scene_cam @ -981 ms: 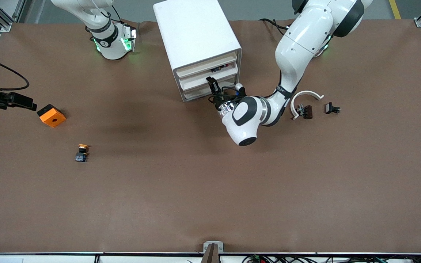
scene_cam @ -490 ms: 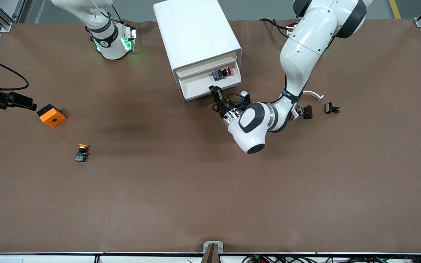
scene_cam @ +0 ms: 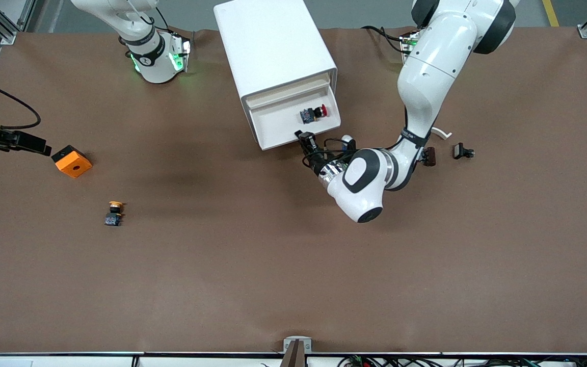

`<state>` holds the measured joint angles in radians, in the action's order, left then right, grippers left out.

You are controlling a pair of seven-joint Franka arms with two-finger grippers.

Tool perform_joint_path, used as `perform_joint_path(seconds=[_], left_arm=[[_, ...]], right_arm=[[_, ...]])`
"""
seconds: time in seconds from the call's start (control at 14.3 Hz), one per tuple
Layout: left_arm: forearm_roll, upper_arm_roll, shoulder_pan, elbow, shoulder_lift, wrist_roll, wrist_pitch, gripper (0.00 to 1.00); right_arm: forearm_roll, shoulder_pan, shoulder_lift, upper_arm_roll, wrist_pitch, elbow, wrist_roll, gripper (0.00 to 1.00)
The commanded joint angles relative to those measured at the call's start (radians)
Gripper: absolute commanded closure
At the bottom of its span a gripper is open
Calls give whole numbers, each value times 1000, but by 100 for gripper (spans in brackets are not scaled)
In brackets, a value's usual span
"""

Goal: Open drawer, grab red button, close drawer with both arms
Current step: 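Pull the drawer open with the left gripper, then release the drawer with the left gripper while the right gripper reaches inside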

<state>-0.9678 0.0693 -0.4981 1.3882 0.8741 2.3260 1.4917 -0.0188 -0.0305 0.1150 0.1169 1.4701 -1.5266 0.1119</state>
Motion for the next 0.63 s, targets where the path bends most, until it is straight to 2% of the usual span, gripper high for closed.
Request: perform_joint_path(seconds=[0.0,0.21,0.56], left_arm=[[14,-9,18,-50,14,-17,2,0],[12,-6,67,-136,14,-17,-106,0],[15,-6,179,-190,-6,-36,-183,0]], right_arm=[[0,-71,8,-3,-39,23,214,0],[0,-121,6,-5,-48,23,320,0],[-9,-268,8,-6,-45,23,616,0]])
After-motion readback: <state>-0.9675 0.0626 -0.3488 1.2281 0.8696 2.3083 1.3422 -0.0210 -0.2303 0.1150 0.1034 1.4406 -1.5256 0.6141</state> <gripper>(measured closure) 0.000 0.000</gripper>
